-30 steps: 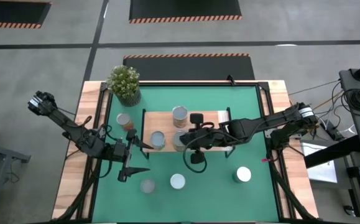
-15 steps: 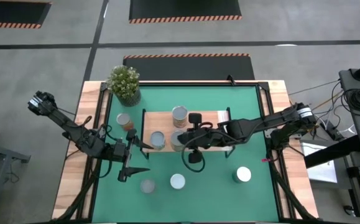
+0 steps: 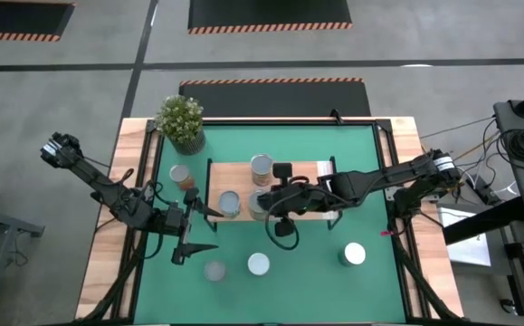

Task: Pick and place cans onto a shelf
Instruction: Put the canned of oranges on the shelf, then adjust the canned of peaches on the shelf

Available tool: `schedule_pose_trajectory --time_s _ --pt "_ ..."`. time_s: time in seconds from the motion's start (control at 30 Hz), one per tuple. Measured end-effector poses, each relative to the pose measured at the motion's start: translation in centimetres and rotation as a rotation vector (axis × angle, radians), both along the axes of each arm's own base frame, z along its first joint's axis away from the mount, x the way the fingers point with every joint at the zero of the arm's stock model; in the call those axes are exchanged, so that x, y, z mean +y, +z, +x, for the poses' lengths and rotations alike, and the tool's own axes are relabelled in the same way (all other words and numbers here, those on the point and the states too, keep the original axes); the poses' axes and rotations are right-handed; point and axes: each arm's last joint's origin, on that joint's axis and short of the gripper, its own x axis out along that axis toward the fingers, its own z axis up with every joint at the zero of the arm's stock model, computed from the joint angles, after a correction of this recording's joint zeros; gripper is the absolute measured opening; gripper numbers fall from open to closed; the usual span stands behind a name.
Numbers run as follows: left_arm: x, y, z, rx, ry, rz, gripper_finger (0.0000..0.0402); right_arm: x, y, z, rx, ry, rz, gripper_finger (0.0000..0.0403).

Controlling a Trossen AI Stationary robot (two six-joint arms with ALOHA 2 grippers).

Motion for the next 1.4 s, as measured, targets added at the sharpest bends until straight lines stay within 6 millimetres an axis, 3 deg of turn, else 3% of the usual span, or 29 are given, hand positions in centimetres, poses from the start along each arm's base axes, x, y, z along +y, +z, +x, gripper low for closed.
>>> schedule_pose_trajectory --time_s 0.1,0.3,0.4,0.6,0.8,0.97,1.4 --pt "0.0 0.0 0.0 0.0 0.0 0.0 0.034 -0.3 2.2 -0.5 -0.042 -0.068 -0.043 0.0009" --pt "0.0 0.0 0.0 0.0 0.0 0.0 0.034 -2.6 6.6 -2.0 -0.15 -0.485 -0.267 0.0009" --pt "0.0 0.0 0.0 0.0 0.0 0.0 0.034 -3.8 7.1 -2.0 -0.167 -0.458 -0.199 0.0009" --pt "0.0 0.0 0.0 0.0 0.0 0.0 0.034 -5.5 4.6 -0.8 -0.079 -0.182 0.044 0.0009" --pt "0.0 0.0 0.0 0.0 0.0 0.0 0.034 -8.4 3.0 -0.4 -0.06 -0.249 0.057 0.0009" --pt "0.0 0.0 0.0 0.0 0.0 0.0 0.034 -10.3 1.9 -0.2 -0.055 -0.163 0.138 0.0009" --pt "0.0 0.0 0.0 0.0 0.0 0.0 0.034 -11.1 -1.5 0.3 -0.023 -0.146 0.163 0.0009"
